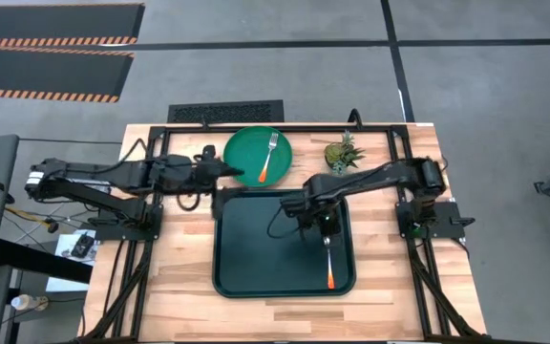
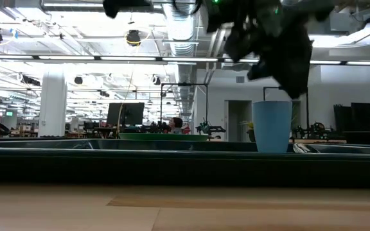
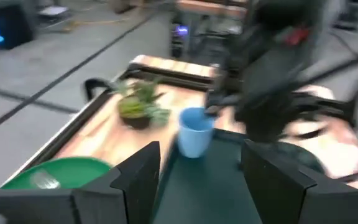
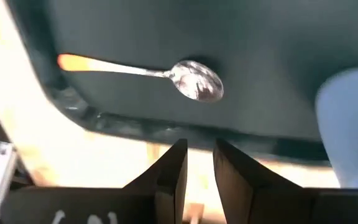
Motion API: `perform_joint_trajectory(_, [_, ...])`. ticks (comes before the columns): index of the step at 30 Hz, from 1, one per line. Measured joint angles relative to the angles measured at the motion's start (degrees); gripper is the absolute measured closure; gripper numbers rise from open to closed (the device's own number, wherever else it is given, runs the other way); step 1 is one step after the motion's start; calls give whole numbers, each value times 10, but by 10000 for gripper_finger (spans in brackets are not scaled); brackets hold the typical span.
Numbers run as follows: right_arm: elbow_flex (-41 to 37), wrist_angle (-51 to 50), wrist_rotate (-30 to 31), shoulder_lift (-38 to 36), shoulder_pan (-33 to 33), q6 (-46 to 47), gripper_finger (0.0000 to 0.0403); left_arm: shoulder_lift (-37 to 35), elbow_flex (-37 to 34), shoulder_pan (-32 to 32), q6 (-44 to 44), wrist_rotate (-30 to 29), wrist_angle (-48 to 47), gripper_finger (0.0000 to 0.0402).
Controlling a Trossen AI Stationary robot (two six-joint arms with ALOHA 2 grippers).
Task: Pick and place plate/cup/fork/spoon on tray
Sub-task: Put the orange fork to the left of the orange spoon on the black table tray
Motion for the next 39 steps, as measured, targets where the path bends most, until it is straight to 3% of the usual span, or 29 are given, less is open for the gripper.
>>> perform_joint_trajectory(6, [5, 27, 3, -117, 0, 95, 300, 100, -36, 117, -39, 105, 121, 191])
perform_joint_trajectory(14, [5, 111, 75, -246, 26, 213, 300, 298, 9, 247, -120, 117, 144, 191])
perform_joint_trajectory(19, [5, 140, 120, -287, 59, 232, 300, 415, 46, 250, -128, 93, 153, 191])
perform_joint_trajectory(25, [5, 161, 146, -293, 98, 234, 300, 498, 80, 233, -144, -1, 146, 191])
perform_joint_trajectory(33, [4, 169, 147, -257, 124, 233, 300, 538, 96, 235, -183, -57, 135, 200])
perform_joint_trajectory(39, [5, 171, 147, -225, 134, 231, 300, 547, 97, 244, -186, -33, 136, 267])
